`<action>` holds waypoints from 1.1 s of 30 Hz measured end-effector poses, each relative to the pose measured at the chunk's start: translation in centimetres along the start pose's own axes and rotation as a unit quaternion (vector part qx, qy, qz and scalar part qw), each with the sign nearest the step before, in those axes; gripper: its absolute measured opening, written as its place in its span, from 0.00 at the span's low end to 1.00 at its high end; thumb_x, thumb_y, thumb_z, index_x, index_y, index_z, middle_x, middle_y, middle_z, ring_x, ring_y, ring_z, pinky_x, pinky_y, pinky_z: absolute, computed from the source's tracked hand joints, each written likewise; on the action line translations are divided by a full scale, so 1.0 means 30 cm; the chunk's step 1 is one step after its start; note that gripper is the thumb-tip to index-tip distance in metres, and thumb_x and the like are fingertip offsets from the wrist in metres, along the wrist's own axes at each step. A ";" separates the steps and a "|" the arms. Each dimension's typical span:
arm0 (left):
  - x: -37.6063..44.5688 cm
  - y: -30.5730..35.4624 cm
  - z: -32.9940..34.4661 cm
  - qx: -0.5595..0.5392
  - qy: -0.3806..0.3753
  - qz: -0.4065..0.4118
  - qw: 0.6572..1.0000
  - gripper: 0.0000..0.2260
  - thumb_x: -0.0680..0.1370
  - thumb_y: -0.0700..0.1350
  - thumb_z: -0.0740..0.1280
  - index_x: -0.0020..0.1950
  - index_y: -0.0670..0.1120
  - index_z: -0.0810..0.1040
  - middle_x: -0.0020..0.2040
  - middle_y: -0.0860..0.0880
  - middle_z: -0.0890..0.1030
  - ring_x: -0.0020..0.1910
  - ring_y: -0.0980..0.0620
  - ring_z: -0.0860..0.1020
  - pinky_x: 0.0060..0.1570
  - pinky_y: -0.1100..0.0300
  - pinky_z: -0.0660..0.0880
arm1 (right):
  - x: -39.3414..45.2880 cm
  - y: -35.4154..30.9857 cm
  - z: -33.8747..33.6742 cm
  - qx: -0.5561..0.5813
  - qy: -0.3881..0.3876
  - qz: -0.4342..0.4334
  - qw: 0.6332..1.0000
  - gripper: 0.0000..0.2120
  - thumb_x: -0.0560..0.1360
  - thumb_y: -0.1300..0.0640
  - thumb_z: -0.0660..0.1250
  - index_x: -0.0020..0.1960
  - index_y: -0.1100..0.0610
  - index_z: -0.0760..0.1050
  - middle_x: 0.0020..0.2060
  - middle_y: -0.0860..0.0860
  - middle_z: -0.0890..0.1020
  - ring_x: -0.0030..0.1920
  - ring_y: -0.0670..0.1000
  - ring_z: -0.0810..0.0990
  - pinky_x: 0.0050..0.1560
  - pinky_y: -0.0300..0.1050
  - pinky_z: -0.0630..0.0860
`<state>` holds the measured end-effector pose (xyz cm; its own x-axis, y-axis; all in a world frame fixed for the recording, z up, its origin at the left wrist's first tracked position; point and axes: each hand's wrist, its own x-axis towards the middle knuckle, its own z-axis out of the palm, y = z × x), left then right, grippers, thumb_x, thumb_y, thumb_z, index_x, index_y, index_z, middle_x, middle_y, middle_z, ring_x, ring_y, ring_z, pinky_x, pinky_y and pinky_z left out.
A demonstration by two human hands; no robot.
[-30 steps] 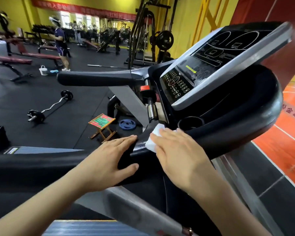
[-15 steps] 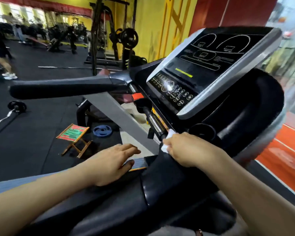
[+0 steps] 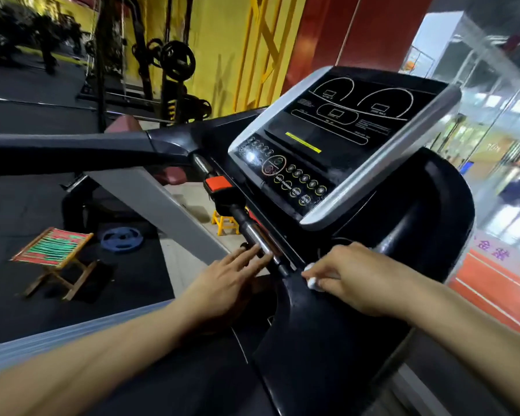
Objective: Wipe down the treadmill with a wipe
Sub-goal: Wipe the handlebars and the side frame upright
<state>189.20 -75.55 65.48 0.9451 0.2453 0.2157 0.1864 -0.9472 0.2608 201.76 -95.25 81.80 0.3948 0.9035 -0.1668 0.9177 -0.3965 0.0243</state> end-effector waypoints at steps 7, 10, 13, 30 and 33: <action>-0.046 -0.016 0.004 -0.033 -0.008 0.004 0.999 0.33 0.84 0.47 0.50 0.81 0.61 0.33 0.84 0.57 0.51 0.83 0.51 0.50 0.81 0.55 0.51 | 0.246 -0.101 0.003 0.049 0.083 0.018 0.995 0.17 0.80 0.46 0.65 0.66 0.51 0.76 0.58 0.55 0.82 0.60 0.59 0.79 0.55 0.48 0.75; -0.047 -0.039 0.020 -0.032 0.011 -0.017 0.999 0.33 0.78 0.55 0.41 0.85 0.53 0.46 0.82 0.54 0.60 0.81 0.51 0.56 0.78 0.57 0.57 | 0.288 -0.155 0.052 -0.004 -0.011 0.048 0.999 0.05 0.82 0.52 0.64 0.51 0.50 0.78 0.47 0.54 0.79 0.53 0.60 0.80 0.43 0.43 0.71; -0.045 -0.066 0.037 -0.026 0.032 -0.011 0.999 0.32 0.78 0.54 0.43 0.83 0.52 0.55 0.78 0.55 0.65 0.77 0.52 0.61 0.76 0.57 0.62 | 0.357 -0.170 0.061 -0.054 0.000 0.040 0.998 0.06 0.81 0.59 0.62 0.49 0.50 0.76 0.37 0.49 0.70 0.44 0.59 0.74 0.38 0.41 0.66; 0.054 -0.087 0.061 0.011 0.151 0.072 0.986 0.30 0.82 0.51 0.56 0.83 0.44 0.55 0.83 0.44 0.58 0.82 0.45 0.57 0.75 0.49 0.67 | 0.545 -0.104 -0.082 0.008 -0.012 0.085 0.996 0.16 0.80 0.52 0.67 0.35 0.54 0.74 0.32 0.50 0.74 0.40 0.54 0.74 0.31 0.42 0.66; 0.096 -0.089 0.043 -0.008 0.162 0.081 0.983 0.28 0.80 0.51 0.60 0.79 0.42 0.63 0.77 0.41 0.66 0.80 0.41 0.61 0.73 0.47 0.67 | 0.669 -0.133 -0.152 0.073 0.164 0.053 0.982 0.13 0.83 0.56 0.58 0.41 0.55 0.72 0.38 0.55 0.76 0.42 0.57 0.73 0.38 0.48 0.63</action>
<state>191.77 -72.58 64.18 0.8261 0.1464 0.5442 0.0334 -0.9767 0.2121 206.23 -74.78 82.85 0.5021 0.8505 0.1570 0.8644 -0.4880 -0.1210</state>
